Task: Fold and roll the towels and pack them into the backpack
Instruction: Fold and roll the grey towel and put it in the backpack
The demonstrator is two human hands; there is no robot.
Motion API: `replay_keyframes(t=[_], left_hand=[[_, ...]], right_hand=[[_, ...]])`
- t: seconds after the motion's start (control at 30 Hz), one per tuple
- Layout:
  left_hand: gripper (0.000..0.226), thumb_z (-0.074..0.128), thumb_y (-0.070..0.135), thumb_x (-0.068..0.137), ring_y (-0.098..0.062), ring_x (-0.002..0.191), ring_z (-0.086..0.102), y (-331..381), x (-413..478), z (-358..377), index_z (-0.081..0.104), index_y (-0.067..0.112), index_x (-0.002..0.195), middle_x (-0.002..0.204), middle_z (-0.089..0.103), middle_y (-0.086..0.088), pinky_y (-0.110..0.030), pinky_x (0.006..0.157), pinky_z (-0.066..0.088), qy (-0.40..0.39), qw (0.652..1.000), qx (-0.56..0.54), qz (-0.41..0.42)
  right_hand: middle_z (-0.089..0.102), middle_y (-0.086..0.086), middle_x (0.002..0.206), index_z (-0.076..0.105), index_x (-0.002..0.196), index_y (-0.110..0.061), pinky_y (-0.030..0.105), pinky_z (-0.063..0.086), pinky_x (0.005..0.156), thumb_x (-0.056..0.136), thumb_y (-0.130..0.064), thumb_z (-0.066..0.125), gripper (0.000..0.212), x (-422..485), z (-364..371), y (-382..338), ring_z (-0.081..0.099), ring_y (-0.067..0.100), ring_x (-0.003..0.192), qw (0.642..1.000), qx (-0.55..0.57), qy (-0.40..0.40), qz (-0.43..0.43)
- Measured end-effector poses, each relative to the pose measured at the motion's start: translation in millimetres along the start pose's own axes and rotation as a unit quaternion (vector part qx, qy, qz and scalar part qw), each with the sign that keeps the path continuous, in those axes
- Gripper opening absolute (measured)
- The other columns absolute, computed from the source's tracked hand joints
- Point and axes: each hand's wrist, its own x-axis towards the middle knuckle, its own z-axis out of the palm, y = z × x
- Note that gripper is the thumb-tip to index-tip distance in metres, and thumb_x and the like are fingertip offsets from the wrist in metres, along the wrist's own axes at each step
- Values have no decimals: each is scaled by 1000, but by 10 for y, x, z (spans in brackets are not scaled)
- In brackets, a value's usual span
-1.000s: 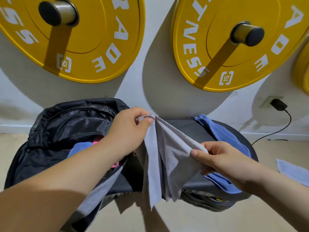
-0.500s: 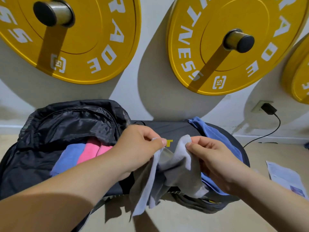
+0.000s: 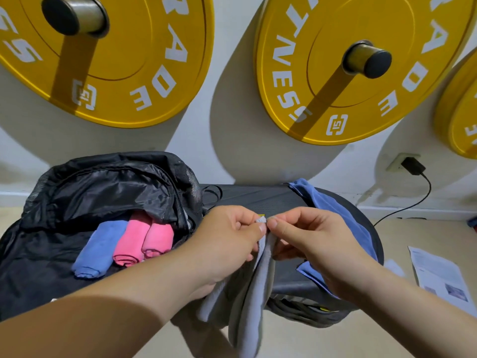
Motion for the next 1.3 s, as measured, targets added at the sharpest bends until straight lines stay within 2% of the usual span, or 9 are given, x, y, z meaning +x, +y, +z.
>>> replay_keyframes(t=[0.13, 0.4, 0.53, 0.7, 0.83, 0.93, 1.03, 1.2, 1.3], left_hand=[[10, 68, 17, 94, -6, 62, 59, 2, -9, -15, 78, 18, 91, 70, 68, -4, -19, 60, 53, 5, 1000, 7, 15], [18, 66, 12, 92, -12, 64, 60, -7, -62, 8, 79, 16, 80, 69, 71, -12, -32, 67, 54, -3, 999, 40, 17], [20, 65, 9, 91, -13, 66, 63, 10, -73, -5, 80, 16, 80, 78, 73, -18, -31, 68, 55, -3, 999, 38, 12], [14, 68, 10, 91, -11, 69, 62, 27, -41, -71, 80, 16, 86, 77, 73, -16, -28, 68, 55, -15, 999, 28, 2], [9, 78, 23, 86, -17, 79, 66, 25, -66, -91, 79, 15, 88, 93, 76, -16, -32, 71, 53, -55, 998, 9, 9], [8, 81, 18, 83, -16, 72, 60, 9, -64, -81, 77, 12, 87, 93, 73, -24, -32, 68, 50, -32, 999, 8, 16], [6, 79, 18, 83, -14, 72, 62, 13, -27, -94, 77, 14, 87, 93, 74, -18, -30, 68, 52, -20, 1000, 20, 2], [9, 81, 20, 82, -6, 67, 67, -12, -34, -104, 77, 14, 88, 79, 77, -7, -20, 64, 51, -31, 999, 26, 2], [3, 75, 17, 87, -11, 68, 62, -45, -10, -134, 78, 17, 86, 81, 76, -12, -30, 69, 53, -21, 997, 72, 14]], right_hand=[[73, 25, 78, 69, 91, 8, 47, 63, 72, 87, -8, 76, 18, -5, -18, -11, 72, 32, 67, 1000, 7, -1, 25], [72, 31, 83, 69, 87, 8, 48, 60, 73, 86, -11, 78, 22, -33, -11, -5, 69, 31, 69, 1000, -17, -11, 15], [73, 27, 80, 71, 87, 6, 45, 61, 74, 88, -13, 77, 20, -37, -12, -2, 70, 29, 70, 999, -35, -24, 8], [72, 29, 90, 74, 87, 2, 46, 61, 81, 93, -13, 71, 17, -41, -20, -28, 68, 27, 78, 997, -59, -56, 6], [70, 30, 91, 74, 87, 2, 51, 60, 86, 91, 1, 59, 15, -43, -32, -40, 67, 24, 77, 995, -71, -62, 14], [71, 27, 86, 76, 89, -1, 50, 61, 86, 89, 6, 57, 20, -46, -40, -36, 66, 24, 76, 996, -50, -65, 24], [73, 16, 80, 75, 96, -2, 45, 63, 83, 94, 0, 61, 14, -52, -34, -44, 67, 22, 75, 997, -23, -66, 27], [78, 13, 101, 78, 108, -15, 42, 61, 88, 100, 0, 53, 31, -63, -26, -35, 74, 23, 90, 993, -36, -108, 33], [78, 12, 99, 78, 107, -17, 45, 59, 91, 100, -3, 56, 26, -59, -11, 1, 74, 24, 90, 992, -55, -106, 36]])
